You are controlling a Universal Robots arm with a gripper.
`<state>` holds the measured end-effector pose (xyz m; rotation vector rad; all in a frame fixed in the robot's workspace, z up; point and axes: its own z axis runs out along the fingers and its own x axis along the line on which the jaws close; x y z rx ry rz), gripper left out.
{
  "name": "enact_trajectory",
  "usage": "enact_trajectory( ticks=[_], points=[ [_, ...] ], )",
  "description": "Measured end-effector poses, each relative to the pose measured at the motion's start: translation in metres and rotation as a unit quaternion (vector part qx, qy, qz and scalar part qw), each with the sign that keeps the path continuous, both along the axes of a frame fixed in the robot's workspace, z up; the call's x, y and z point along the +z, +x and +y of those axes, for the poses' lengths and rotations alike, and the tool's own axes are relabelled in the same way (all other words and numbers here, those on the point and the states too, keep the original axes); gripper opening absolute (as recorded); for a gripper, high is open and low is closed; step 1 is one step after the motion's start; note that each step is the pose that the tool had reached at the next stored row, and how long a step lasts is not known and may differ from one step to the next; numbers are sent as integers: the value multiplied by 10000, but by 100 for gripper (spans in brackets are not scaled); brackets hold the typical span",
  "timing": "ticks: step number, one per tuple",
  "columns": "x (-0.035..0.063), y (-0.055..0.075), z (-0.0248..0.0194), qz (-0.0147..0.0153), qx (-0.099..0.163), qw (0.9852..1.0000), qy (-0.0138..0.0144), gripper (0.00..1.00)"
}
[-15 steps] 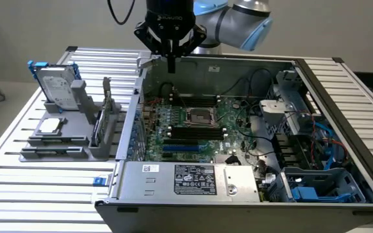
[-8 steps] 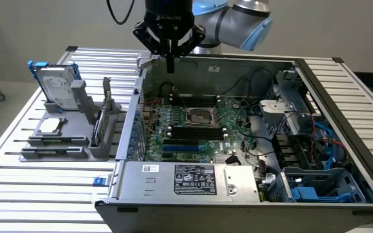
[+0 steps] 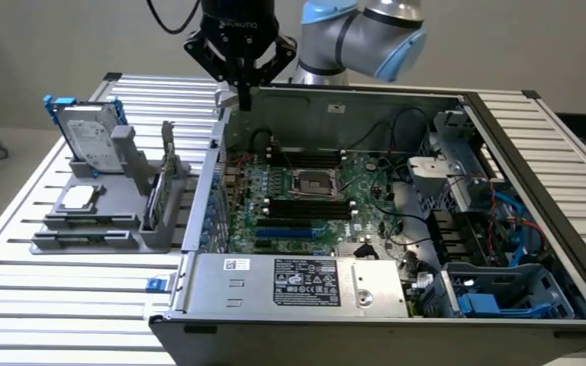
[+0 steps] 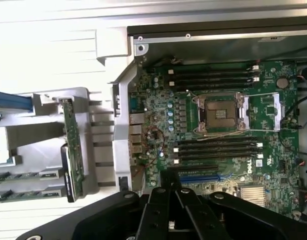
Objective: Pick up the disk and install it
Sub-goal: 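Reach for the disk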
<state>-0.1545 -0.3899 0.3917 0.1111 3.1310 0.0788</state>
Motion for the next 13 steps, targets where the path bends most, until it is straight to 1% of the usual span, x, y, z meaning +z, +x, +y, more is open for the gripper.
enact_trajectory(
  ticks=[7, 13],
  points=[
    [-11, -279, 86, 2, 0, 10000, 10, 11],
    [-19, -499, 173, 4, -1, 10000, 15, 11]
  ],
)
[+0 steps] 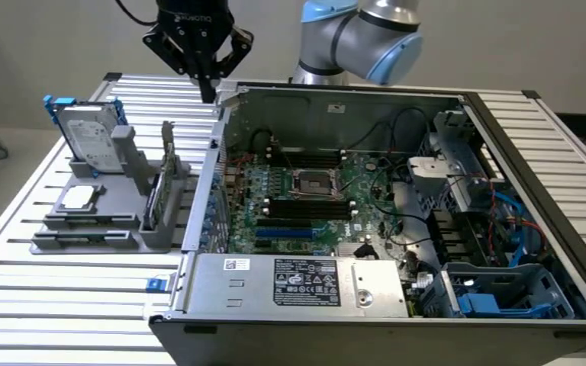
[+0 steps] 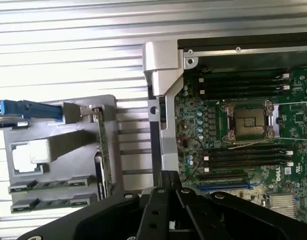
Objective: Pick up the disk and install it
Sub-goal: 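Reach for the disk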
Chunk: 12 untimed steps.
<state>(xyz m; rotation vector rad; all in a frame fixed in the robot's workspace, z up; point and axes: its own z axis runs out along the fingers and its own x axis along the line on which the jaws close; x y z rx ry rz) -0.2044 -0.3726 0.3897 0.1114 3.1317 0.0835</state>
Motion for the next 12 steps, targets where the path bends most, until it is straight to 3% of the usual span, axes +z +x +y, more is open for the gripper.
enact_trajectory(
  ticks=[12],
  points=[
    [-14, -414, 190, 2, 1, 10000, 7, 11]
  ],
)
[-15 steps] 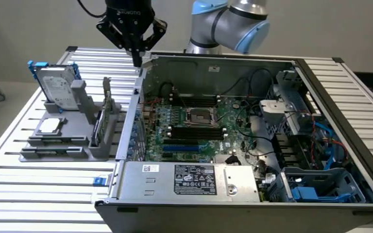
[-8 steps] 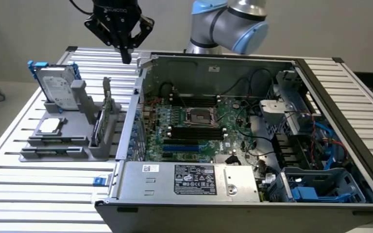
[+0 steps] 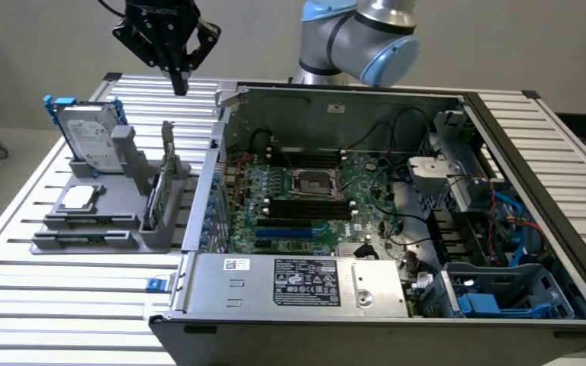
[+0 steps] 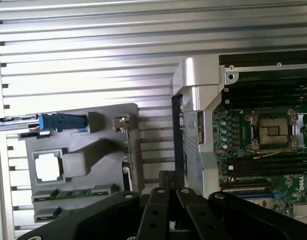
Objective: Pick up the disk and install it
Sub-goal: 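Reach for the disk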
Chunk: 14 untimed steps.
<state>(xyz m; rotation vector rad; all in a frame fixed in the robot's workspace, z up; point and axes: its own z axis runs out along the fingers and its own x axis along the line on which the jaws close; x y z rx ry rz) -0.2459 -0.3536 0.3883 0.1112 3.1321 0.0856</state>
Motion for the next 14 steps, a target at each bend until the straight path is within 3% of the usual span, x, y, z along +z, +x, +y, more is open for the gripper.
enact_trajectory(
  ticks=[14],
  points=[
    [-22, -513, 219, 1, -1, 10000, 8, 11]
  ],
)
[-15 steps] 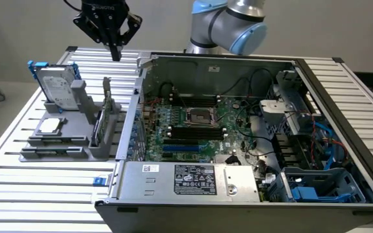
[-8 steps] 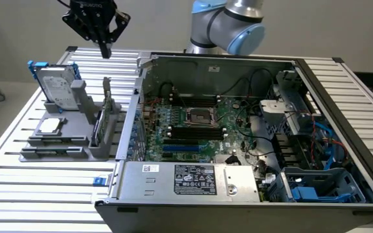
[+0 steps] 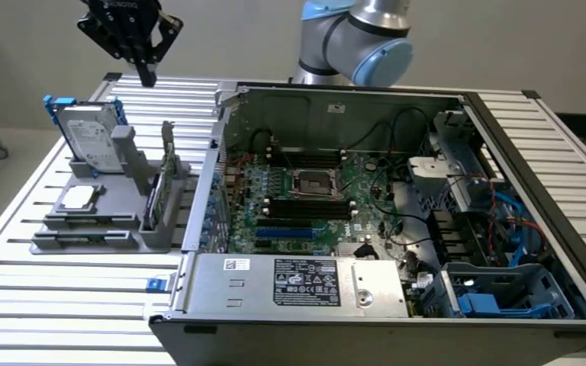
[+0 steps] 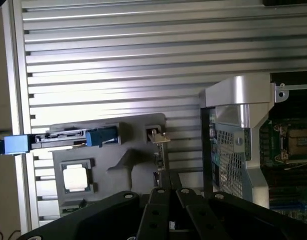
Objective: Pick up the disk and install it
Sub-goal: 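Reach for the disk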
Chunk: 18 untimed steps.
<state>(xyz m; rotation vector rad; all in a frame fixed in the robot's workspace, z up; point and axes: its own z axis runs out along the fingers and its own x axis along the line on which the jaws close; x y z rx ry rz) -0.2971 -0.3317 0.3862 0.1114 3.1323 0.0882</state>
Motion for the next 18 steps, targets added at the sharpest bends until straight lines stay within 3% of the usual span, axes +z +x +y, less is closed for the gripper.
enact_trajectory(
  ticks=[18],
  points=[
    [-31, -709, 270, 0, 0, 10000, 7, 11]
  ],
)
